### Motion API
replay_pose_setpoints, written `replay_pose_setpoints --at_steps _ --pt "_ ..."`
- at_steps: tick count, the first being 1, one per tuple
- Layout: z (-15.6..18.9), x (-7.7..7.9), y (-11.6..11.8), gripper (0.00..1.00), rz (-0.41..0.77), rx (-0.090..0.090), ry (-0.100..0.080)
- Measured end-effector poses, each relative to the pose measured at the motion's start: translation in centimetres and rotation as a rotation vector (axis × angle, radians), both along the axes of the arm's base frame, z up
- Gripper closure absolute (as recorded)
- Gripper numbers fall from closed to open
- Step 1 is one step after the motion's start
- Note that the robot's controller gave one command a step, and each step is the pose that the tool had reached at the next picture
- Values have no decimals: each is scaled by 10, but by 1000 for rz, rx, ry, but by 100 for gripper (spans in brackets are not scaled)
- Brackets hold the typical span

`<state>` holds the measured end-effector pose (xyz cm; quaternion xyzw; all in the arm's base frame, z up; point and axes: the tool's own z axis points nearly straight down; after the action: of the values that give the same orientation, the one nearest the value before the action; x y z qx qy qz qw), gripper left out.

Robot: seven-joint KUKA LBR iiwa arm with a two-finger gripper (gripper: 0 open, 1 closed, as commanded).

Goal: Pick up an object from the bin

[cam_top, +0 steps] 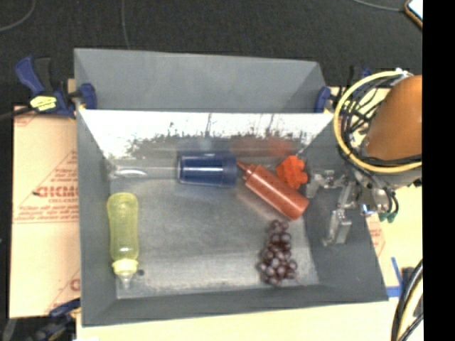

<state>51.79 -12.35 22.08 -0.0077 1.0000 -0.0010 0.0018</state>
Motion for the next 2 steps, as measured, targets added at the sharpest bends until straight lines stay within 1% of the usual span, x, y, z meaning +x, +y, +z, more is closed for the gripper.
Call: replay_pose_setpoints --at_steps 1,2 --pt "0 0 0 100 0 0 0" --pt "0 0 0 100 0 0 0"
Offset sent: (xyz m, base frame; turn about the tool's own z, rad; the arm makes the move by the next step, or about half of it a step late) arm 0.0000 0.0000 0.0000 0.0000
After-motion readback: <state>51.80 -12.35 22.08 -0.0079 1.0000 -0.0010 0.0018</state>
